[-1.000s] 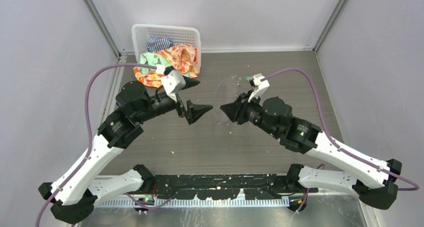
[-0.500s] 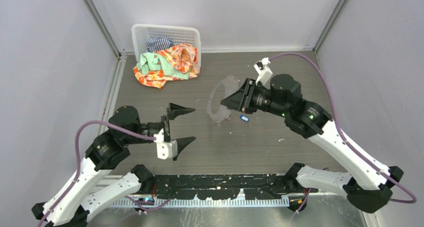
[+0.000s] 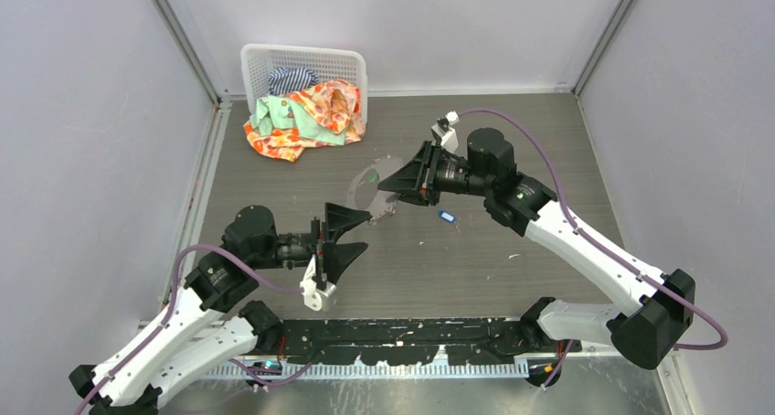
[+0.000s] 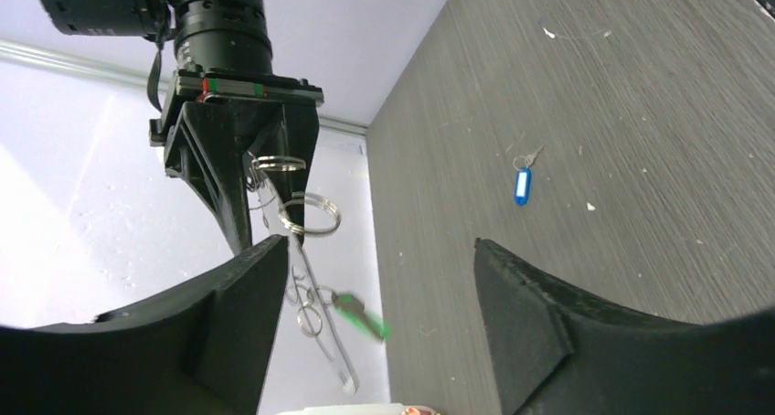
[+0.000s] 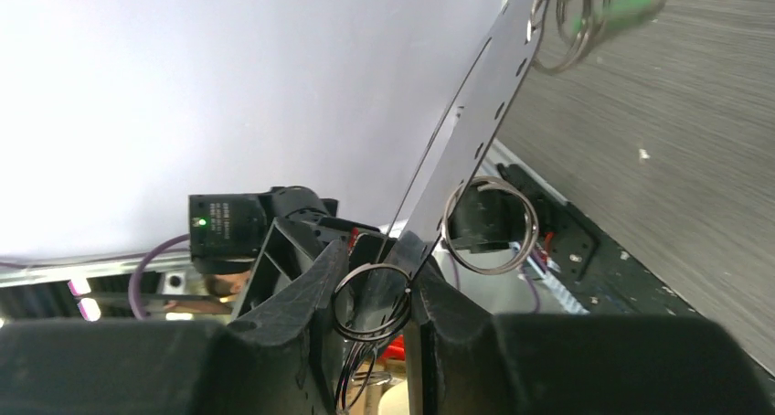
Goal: Put the keys on the keyring
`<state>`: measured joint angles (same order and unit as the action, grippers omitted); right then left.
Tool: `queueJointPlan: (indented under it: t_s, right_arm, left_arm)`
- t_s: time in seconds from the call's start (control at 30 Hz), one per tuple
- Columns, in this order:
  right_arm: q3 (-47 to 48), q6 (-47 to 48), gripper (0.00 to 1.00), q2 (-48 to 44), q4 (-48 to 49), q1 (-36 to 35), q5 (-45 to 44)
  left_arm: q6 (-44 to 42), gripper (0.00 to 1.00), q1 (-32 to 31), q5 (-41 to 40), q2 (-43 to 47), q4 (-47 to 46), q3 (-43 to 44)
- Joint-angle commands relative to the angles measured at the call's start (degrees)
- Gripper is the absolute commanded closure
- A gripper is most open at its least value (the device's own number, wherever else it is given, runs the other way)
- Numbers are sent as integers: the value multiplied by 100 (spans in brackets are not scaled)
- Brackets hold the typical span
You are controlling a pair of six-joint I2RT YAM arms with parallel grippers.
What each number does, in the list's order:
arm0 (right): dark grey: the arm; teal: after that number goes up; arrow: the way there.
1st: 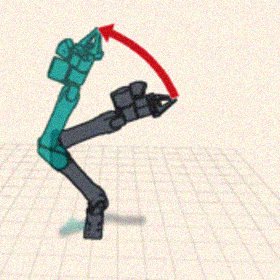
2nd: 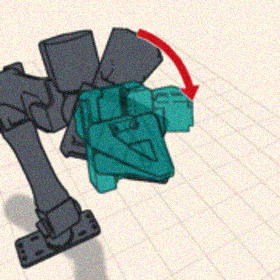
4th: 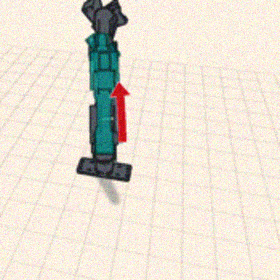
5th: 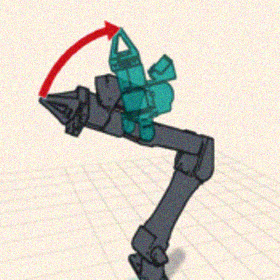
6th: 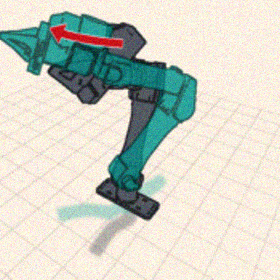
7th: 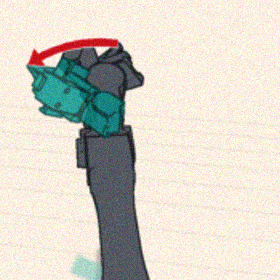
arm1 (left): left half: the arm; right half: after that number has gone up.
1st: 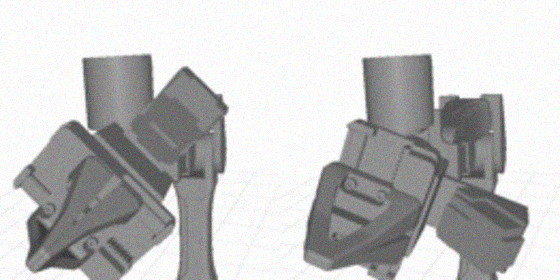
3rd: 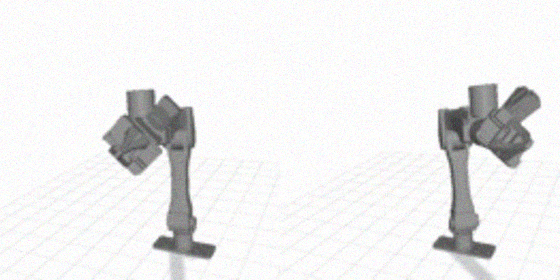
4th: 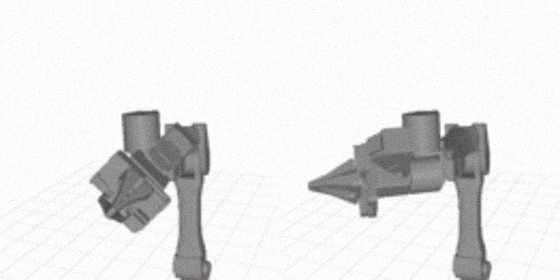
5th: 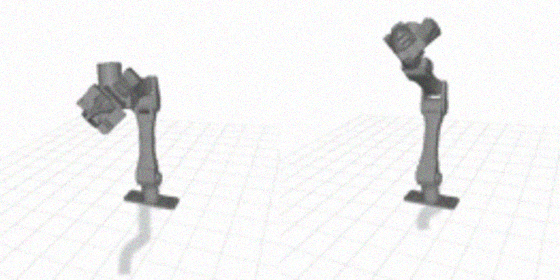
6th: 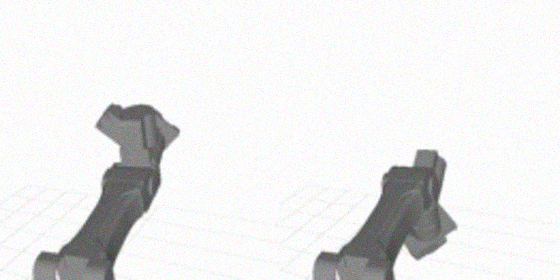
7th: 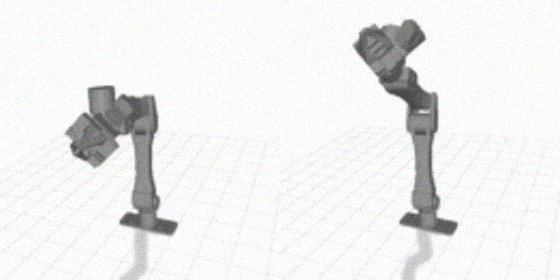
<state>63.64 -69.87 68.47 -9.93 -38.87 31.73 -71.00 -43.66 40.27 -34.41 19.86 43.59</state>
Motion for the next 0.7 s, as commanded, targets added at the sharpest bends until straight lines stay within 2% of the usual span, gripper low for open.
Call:
queueJointPlan:
  t_s: [0.0, 0.17, 0.27, 0.43, 0.5, 0.6, 0.67]
  right_arm:
    - [-269, -766, 99, -93, 1404, 1, 387]
    - [-480, -977, 99, -134, 1736, 2, 395]
    - [-552, -1111, 99, -127, 1869, 1, 425]
    - [-572, -1148, 99, -169, 1854, -1, 500]
    - [-572, -1144, 98, -198, 1772, -3, 522]
    - [-572, -1050, 90, -232, 1565, -4, 581]
    - [-544, -901, 76, -278, 1252, 14, 632]
  left_arm:
    - [556, 32, -104, -168, -98, -1151, 32]
    - [1543, 49, -120, -614, -220, -1872, 154]
    - [1620, 58, -125, -602, -232, -1898, 176]
    - [1653, 90, -125, -668, -215, -1931, 142]
    - [1704, 99, -125, -723, -202, -1959, 125]
    - [1891, 100, -130, -780, -189, -2219, 121]
    - [2139, 99, -130, -829, -209, -2264, 211]
